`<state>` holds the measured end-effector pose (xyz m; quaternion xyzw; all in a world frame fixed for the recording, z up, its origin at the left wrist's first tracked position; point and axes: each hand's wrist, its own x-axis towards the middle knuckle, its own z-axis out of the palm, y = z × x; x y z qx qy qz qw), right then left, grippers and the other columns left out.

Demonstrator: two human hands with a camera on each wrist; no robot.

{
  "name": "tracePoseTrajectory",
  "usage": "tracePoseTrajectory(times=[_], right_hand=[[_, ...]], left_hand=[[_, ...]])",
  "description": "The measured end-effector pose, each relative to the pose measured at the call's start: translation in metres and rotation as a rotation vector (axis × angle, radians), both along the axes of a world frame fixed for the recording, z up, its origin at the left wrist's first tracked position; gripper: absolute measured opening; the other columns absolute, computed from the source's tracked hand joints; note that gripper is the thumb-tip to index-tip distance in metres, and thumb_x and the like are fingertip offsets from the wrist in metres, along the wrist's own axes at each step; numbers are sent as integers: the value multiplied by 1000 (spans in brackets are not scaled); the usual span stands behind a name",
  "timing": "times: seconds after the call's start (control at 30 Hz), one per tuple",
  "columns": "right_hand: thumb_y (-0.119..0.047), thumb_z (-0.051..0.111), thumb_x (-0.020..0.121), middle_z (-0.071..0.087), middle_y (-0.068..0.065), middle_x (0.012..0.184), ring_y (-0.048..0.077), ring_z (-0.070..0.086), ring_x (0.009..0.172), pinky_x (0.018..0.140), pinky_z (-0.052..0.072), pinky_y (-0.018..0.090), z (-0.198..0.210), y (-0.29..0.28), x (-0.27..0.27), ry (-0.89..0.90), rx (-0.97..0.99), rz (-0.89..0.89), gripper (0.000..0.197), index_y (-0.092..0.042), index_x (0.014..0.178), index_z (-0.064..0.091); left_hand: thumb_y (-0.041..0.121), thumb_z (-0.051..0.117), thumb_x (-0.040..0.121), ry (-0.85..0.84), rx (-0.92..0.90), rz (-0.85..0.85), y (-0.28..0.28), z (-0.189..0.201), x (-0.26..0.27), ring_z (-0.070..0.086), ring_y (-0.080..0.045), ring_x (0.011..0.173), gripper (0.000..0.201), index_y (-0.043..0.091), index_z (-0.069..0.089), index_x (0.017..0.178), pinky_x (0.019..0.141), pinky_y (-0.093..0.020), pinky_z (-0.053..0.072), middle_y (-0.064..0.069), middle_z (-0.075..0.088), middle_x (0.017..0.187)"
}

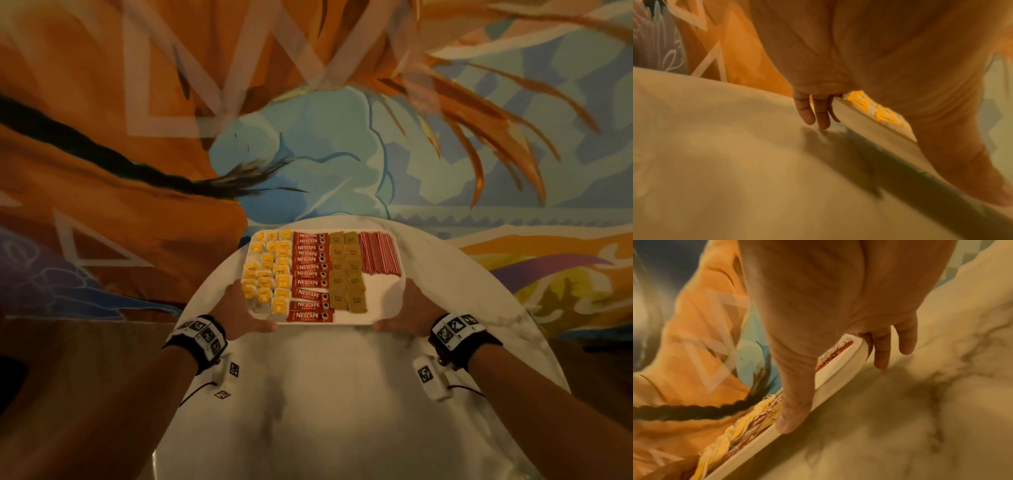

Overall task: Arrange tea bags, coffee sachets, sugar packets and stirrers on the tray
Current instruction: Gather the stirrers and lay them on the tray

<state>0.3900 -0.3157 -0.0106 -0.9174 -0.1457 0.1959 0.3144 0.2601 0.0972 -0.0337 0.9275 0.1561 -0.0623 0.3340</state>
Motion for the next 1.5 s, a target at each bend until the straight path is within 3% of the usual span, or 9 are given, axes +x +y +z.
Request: tracePoseTrajectory(times=[0.2, 0.37, 0.47, 0.57, 0.67, 0.8, 1.03, 1.4, 1.5], right_hand=[[-94, 73, 15, 57, -6, 122, 17, 61, 114, 91, 57, 40, -19, 9, 10, 0, -226, -33, 139, -32, 134, 39], [-88, 70, 26, 47, 4, 122, 26, 48, 118, 101, 47, 44, 18, 16, -16, 56, -401, -43, 132, -25, 137, 37], [-91, 68, 24, 50, 3, 124, 26, 50, 115, 98, 49, 45, 9, 12, -21, 48, -348, -117, 130, -26, 133, 41], [-75, 81, 44, 46, 6, 136, 29, 46, 123, 101, 46, 46, 9, 20, -43, -14, -231, -216, 117, -20, 138, 39], [-64, 84, 57, 39, 5, 144, 30, 41, 128, 102, 45, 47, -4, 29, -63, -68, -145, -280, 108, -15, 140, 37], [-81, 69, 48, 41, 8, 145, 33, 40, 129, 103, 44, 54, -19, 34, -68, -130, -99, -369, 118, -12, 139, 40], [-79, 71, 58, 40, 5, 152, 34, 37, 135, 108, 39, 54, -22, 43, -55, -194, -152, -382, 113, -16, 144, 36], [-72, 70, 70, 37, 1, 153, 36, 38, 132, 103, 41, 51, -15, 58, -19, -121, -226, -290, 103, -21, 149, 29], [-65, 75, 70, 51, 3, 140, 34, 45, 124, 98, 41, 46, -19, 52, -10, -111, -149, -300, 90, -21, 140, 39]], left_hand=[[93, 76, 20, 131, 124, 6, 8, -19, 13, 54, -16, 127, 139, 40, 37, 142, 103, -45, 50, 9, 53, 140], [76, 86, 35, 217, 148, 48, -20, 21, 2, 39, -30, 135, 138, 20, 30, 148, 112, -46, 38, -9, 39, 144], [76, 83, 37, 194, 131, 80, -19, 17, -2, 42, -30, 132, 135, 16, 31, 146, 108, -45, 41, -11, 41, 144], [65, 87, 51, 137, 13, 200, -30, 10, -12, 28, -33, 146, 143, 7, 11, 157, 118, -47, 31, -16, 25, 160], [47, 92, 62, -31, -129, 271, -42, 1, -28, 39, -32, 141, 121, 9, 23, 154, 113, -45, 35, -10, 41, 154], [35, 93, 64, -225, -213, 277, -47, -4, -36, 67, -13, 105, 64, 27, 57, 116, 89, -37, 53, 12, 68, 113], [65, 72, 58, -102, -94, 255, -31, -21, -21, 54, -26, 123, 86, 39, 43, 134, 101, -50, 48, 5, 60, 130], [45, 76, 78, 42, -15, 256, -5, -7, 13, 43, -36, 134, 82, 37, 32, 147, 109, -53, 39, -9, 48, 146], [45, 78, 74, -2, -18, 224, 1, -6, 14, 52, -36, 128, 77, 32, 41, 141, 105, -52, 45, -8, 56, 140]])
